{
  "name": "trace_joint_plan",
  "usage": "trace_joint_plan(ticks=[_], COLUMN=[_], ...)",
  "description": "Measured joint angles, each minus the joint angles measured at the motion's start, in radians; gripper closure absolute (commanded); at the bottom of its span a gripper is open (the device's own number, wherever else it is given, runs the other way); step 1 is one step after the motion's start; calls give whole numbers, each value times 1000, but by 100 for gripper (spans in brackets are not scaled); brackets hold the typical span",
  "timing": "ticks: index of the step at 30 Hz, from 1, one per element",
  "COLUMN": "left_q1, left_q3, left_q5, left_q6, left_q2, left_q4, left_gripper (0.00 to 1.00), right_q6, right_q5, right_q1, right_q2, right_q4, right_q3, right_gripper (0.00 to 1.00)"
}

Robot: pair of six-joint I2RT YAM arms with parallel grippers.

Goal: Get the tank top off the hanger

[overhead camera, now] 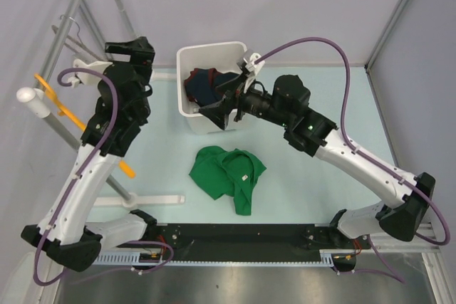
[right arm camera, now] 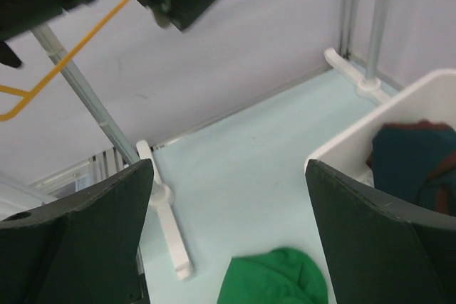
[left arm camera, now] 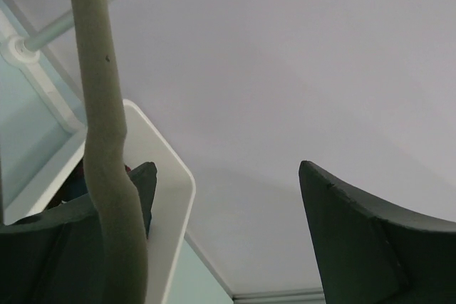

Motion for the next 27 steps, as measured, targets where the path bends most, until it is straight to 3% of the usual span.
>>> trace_joint_plan(ticks=[5,7,9,11,19,23,27], left_q1=[0,0,0,0,20,25,26], left_q3=[0,0,0,0,2,-1,23], left_q5=[46,55,61,61,49,46,39], left_q6=[-115,-167,-206,-238,-313,-333,-335], left_q2=[42,40,34,27,-35,-78,-78], left_q4=[-38,-53,-63,-72,-92,-70,-68], left_gripper=[13,13,13,12,16,14,12], right_q6=[-5,-7,-11,-18,-8,3,0], right_q5=[-73,-80,-76,-68,-70,-74,-51], right_q1=[6,16,27,42,85,92,122], right_q2=[74,119,173,234,404,448,516], right_q4=[175,256,336,396,557,617,682], right_q3=[0,0,0,10,37,70,151], right_gripper=[15,21,36,43,44,37,37])
